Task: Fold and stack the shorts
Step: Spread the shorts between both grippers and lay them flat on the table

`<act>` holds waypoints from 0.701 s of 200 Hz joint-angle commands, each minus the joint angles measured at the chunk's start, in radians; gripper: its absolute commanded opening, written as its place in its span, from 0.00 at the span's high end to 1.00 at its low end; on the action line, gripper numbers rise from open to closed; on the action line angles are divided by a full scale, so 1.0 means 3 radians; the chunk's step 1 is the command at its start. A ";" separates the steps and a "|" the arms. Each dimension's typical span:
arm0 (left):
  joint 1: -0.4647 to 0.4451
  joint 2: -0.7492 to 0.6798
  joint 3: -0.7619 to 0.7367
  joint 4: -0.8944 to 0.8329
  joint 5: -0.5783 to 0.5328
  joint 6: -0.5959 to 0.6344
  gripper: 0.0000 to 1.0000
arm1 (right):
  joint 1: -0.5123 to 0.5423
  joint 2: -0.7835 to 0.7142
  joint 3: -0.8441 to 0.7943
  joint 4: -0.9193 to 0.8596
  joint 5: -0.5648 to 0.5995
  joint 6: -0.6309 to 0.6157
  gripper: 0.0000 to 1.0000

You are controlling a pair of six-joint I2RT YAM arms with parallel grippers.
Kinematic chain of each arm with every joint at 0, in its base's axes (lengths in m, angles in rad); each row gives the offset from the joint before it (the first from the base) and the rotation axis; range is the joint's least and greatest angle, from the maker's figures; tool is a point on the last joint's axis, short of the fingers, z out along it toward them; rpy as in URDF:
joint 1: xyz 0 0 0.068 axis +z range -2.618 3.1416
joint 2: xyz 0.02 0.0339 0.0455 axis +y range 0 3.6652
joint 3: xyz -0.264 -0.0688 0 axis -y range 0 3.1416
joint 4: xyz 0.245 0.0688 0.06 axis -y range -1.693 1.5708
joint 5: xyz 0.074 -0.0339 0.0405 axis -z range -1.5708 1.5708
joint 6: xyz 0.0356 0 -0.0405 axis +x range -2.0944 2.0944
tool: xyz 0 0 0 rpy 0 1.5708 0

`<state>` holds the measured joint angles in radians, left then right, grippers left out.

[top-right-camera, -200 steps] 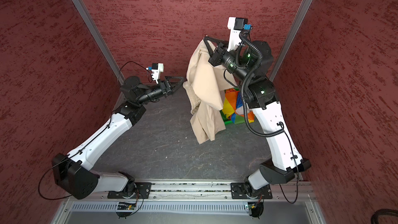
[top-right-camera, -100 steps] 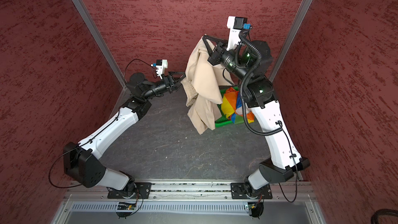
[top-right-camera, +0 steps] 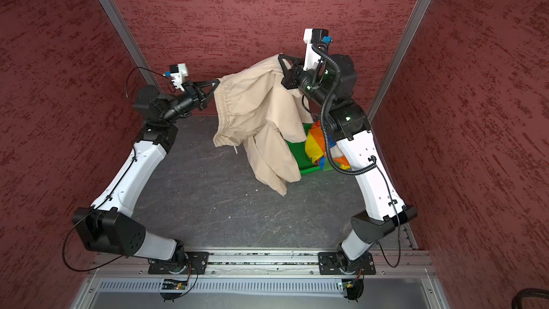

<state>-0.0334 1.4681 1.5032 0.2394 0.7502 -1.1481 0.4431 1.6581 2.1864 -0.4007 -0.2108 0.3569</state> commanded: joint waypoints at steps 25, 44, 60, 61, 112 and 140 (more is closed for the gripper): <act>0.0569 0.0473 0.0478 -0.0389 0.0177 0.0015 1.00 | -0.0003 0.0826 0.0388 -0.0746 0.0507 -0.0351 1.00; 0.0679 0.0862 0.0967 -0.0510 0.0332 -0.0068 1.00 | -0.0028 0.1450 0.1285 -0.1102 0.0679 -0.0522 1.00; 0.0734 0.1170 0.1400 -0.0393 0.0550 -0.0300 1.00 | -0.0076 0.1884 0.2104 -0.1296 0.0842 -0.0581 1.00; 0.0737 0.1185 0.1426 -0.0388 0.0561 -0.0308 1.00 | -0.0081 0.1888 0.2115 -0.1284 0.0849 -0.0579 1.00; 0.0766 0.1082 0.1634 -0.0444 0.0796 -0.0088 1.00 | -0.0114 0.0861 0.0490 -0.0035 0.0267 -0.0321 1.00; 0.0790 0.0523 0.0548 -0.0453 0.0736 0.0266 1.00 | 0.0085 0.0108 -0.1115 0.0539 0.0274 -0.0330 1.00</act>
<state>0.1520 1.7905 1.8675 0.0658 1.0256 -1.1831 0.4595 1.8671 2.1555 -0.4191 -0.1555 0.2543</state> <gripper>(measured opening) 0.059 0.055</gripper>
